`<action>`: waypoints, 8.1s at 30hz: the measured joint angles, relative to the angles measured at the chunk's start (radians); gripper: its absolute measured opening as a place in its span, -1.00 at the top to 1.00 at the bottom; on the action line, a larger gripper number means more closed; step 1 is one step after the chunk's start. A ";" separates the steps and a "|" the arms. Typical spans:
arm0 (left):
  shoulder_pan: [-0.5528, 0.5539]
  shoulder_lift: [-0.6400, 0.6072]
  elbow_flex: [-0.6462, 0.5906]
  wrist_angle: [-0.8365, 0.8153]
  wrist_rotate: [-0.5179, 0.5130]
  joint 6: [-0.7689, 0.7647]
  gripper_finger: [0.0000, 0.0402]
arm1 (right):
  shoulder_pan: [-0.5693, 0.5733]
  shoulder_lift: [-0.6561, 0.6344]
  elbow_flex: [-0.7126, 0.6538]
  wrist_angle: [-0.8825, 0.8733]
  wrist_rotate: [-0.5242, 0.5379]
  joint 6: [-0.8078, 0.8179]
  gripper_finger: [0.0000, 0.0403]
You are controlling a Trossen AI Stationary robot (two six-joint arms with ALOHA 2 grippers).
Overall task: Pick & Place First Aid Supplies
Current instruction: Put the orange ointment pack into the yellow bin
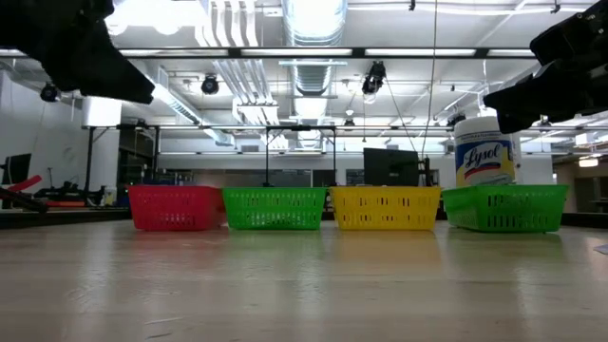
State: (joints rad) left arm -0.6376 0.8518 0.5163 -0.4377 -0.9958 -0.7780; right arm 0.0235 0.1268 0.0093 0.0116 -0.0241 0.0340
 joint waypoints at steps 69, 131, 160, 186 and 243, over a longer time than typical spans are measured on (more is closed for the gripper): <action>0.298 -0.819 -0.407 0.211 0.482 0.561 0.06 | 0.162 0.445 0.622 -0.530 -0.028 0.191 0.96; 0.299 -0.816 -0.438 0.250 0.526 0.570 0.06 | 0.526 1.178 0.769 -0.768 -0.213 0.888 0.63; 0.299 -0.816 -0.438 0.250 0.524 0.571 0.06 | 0.536 1.364 0.768 -0.737 -0.165 0.811 0.19; 0.299 -0.816 -0.438 0.249 0.523 0.573 0.06 | 0.548 1.366 0.768 -0.658 -0.195 0.831 0.39; 0.299 -0.815 -0.438 0.242 0.523 0.573 0.06 | 0.545 1.125 0.917 -0.372 0.584 0.256 0.96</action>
State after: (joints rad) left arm -0.3388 0.0364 0.0780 -0.1958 -0.4724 -0.2054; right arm 0.5687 1.2517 0.9268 -0.3602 0.5594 0.2905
